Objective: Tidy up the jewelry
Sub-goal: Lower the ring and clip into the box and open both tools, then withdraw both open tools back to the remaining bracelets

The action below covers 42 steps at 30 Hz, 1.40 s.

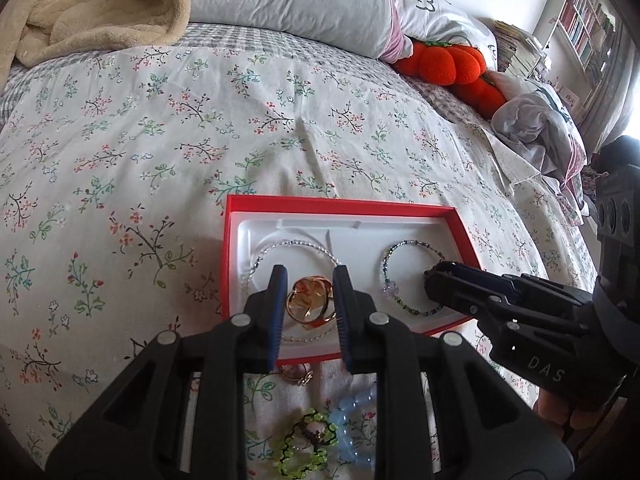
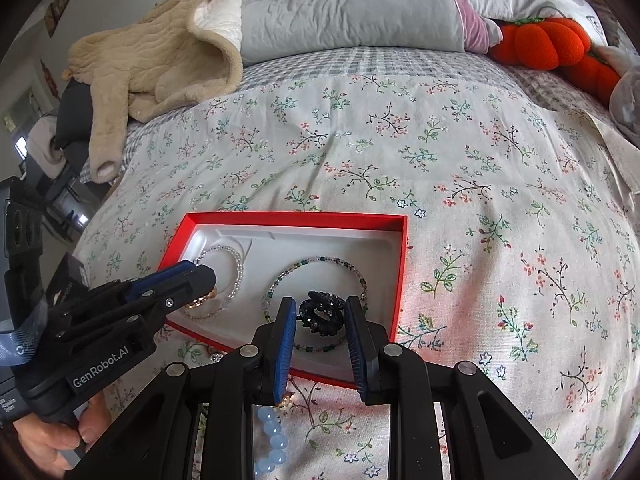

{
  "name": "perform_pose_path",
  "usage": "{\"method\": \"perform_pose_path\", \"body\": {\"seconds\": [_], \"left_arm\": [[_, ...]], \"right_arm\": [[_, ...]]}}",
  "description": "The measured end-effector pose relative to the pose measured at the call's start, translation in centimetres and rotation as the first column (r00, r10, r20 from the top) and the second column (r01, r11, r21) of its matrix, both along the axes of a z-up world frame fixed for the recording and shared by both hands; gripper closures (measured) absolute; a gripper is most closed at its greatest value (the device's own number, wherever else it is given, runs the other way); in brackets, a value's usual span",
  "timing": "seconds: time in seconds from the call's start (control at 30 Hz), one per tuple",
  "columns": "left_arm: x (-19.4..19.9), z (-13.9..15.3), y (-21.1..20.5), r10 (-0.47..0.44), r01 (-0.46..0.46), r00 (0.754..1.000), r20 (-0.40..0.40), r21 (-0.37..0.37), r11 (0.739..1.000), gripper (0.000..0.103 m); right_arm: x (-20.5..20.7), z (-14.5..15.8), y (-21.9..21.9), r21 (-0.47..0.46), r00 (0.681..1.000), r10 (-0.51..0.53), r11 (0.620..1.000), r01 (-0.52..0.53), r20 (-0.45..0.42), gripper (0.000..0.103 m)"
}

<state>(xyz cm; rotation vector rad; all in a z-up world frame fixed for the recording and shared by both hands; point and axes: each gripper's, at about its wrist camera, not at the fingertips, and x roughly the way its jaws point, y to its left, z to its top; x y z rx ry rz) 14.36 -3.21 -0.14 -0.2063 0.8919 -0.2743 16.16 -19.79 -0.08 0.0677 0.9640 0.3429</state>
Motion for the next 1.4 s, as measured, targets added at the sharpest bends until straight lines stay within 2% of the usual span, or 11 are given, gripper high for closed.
{"method": "perform_pose_path", "body": {"seconds": [0.07,0.17,0.3,0.4,0.43,0.63,0.7,0.83,1.13,1.27,1.4], "left_arm": [[-0.2,0.3,0.1,0.003,-0.003,1.0,0.002,0.0,1.0,0.074],[-0.6,0.9,0.4,0.011,-0.011,1.0,0.013,0.005,1.0,0.06],[-1.6,1.9,0.5,0.004,-0.004,1.0,0.023,0.015,1.0,0.056],[-2.5,2.5,0.6,0.005,-0.006,1.0,0.03,0.027,1.0,0.045],[-2.8,2.6,0.6,0.007,-0.008,1.0,0.03,0.032,0.999,0.044],[-4.2,2.6,1.5,0.036,-0.035,0.999,-0.019,0.052,0.998,0.036],[-4.6,2.3,1.9,0.064,-0.061,0.997,-0.044,0.056,0.997,0.028],[-5.2,0.9,2.1,0.097,-0.087,0.989,-0.107,0.098,0.991,0.024],[-6.6,-1.1,2.2,0.131,-0.092,0.973,-0.191,0.202,0.975,0.023],[-6.7,-2.0,2.4,0.129,-0.078,0.965,-0.23,0.216,0.973,0.023],[-6.8,-2.7,2.6,0.106,-0.056,0.958,-0.268,0.186,0.981,0.023]], "right_arm": [[-0.1,0.2,-0.1,0.01,1.0,-0.001,1.0,0.001,0.006,0.077],[-0.3,0.9,-0.4,0.04,1.0,0.001,0.999,-0.001,-0.001,0.076],[-1.2,2.1,-0.7,0.051,1.0,0.004,0.999,-0.005,0.01,0.074],[-2.3,3.2,-1.0,0.056,1.0,0.008,0.998,-0.009,0.027,0.06],[-2.7,3.6,-1.2,0.059,0.999,0.006,0.998,-0.008,0.034,0.05],[-4.6,4.7,-1.9,0.049,1.0,-0.008,0.999,0.007,0.028,0.047],[-5.0,4.6,-2.1,0.038,1.0,-0.022,0.999,0.022,0.011,0.045],[-6.0,4.1,-2.5,0.037,0.999,-0.046,0.998,0.047,-0.024,0.039],[-7.5,2.3,-2.2,-0.03,0.992,-0.068,0.997,0.065,-0.11,0.038],[-7.7,1.2,-2.1,-0.049,0.986,-0.071,0.997,0.065,-0.152,0.038],[-7.7,0.7,-2.0,-0.065,0.983,-0.07,0.996,0.06,-0.168,0.038]]}}
